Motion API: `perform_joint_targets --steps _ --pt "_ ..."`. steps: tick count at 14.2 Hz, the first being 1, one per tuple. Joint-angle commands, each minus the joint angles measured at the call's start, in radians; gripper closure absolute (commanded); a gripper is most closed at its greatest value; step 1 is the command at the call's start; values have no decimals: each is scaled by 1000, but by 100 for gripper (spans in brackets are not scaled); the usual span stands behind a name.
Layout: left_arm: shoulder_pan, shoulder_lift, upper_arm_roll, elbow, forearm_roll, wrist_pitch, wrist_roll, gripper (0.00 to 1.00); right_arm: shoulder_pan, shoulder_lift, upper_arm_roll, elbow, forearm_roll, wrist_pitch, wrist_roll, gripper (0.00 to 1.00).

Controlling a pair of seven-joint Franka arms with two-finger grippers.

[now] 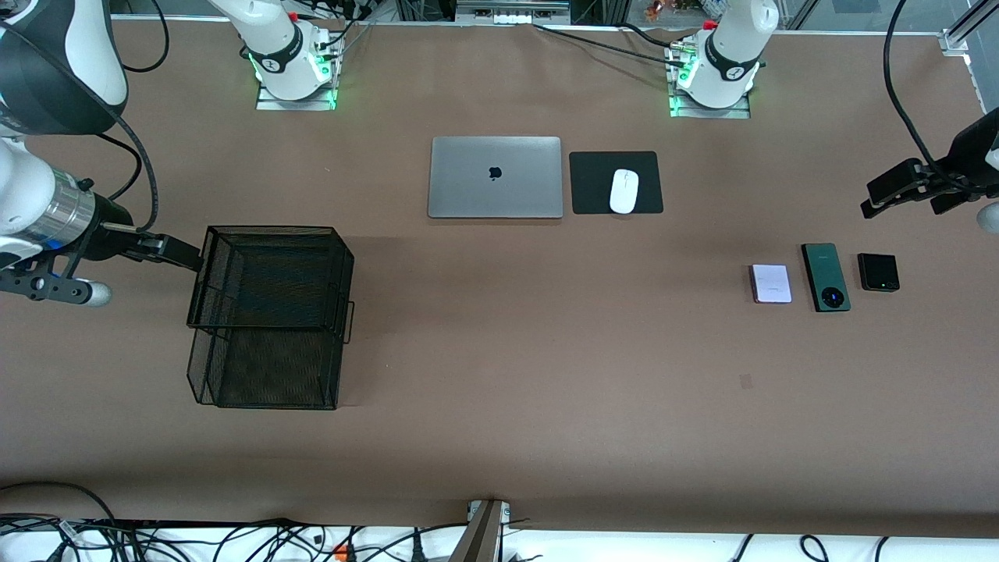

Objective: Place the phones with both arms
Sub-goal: 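Reach the left gripper down to the white HUAWEI phone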

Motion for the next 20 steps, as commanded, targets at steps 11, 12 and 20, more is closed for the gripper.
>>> perform_joint_targets --steps 11,12,20 --pt "13 27 19 -103 108 23 152 0 -7 -8 2 -14 31 1 -13 0" --pt "11 44 17 -103 125 22 174 0 -7 -8 2 -14 31 1 -13 0" --pt "1 89 0 -148 128 91 116 0 -5 -8 2 -14 28 -2 -13 0"
